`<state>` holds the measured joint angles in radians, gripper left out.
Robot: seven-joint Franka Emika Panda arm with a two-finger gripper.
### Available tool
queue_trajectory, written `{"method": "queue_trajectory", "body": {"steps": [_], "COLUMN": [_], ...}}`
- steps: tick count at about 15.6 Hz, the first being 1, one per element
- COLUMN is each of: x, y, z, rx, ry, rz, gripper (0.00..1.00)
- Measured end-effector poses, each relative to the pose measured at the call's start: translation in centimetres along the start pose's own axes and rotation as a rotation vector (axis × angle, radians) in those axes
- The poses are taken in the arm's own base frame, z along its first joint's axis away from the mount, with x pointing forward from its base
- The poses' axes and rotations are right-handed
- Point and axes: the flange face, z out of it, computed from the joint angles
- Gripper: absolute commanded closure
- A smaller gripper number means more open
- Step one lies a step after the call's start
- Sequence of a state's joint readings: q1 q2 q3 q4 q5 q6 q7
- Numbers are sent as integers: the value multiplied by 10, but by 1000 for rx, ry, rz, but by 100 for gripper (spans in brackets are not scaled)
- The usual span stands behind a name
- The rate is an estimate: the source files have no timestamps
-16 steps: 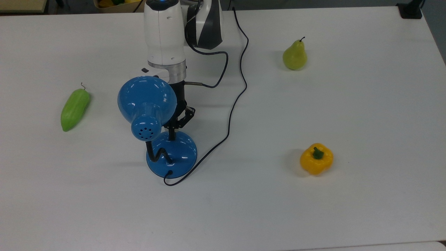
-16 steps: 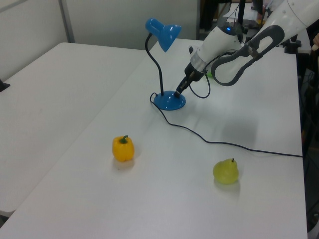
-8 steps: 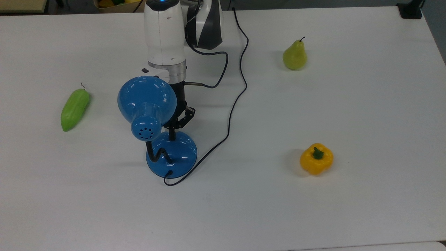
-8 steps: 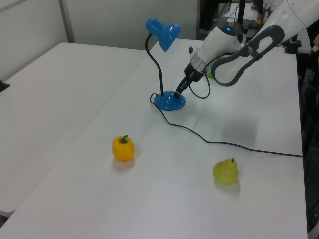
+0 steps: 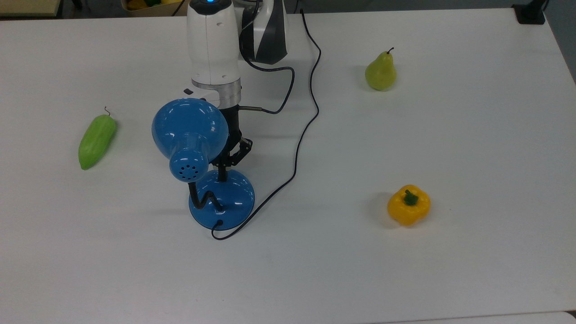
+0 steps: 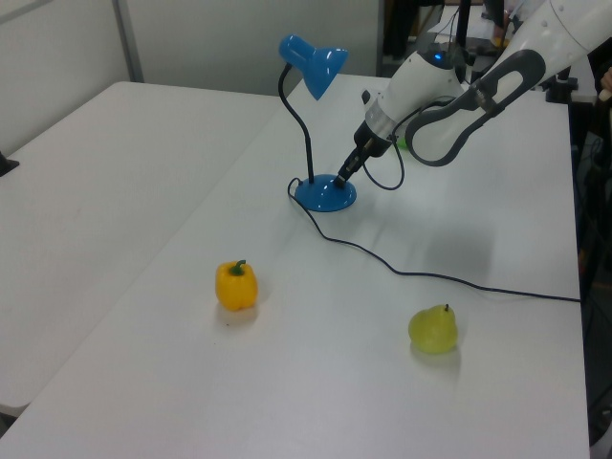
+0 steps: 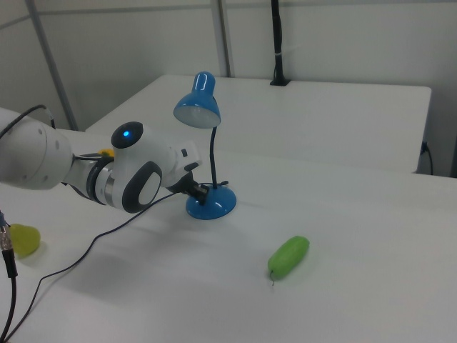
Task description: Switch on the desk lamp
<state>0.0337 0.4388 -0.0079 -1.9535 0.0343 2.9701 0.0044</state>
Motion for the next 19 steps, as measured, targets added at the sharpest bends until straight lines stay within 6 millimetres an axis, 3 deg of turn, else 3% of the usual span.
{"method": "queue_trajectory", "body": {"steps": [19], "x": [5], "y": [-2], "z": [5], "rx": [0], "ry": [7], "rz": [-6], "gripper": [100]}}
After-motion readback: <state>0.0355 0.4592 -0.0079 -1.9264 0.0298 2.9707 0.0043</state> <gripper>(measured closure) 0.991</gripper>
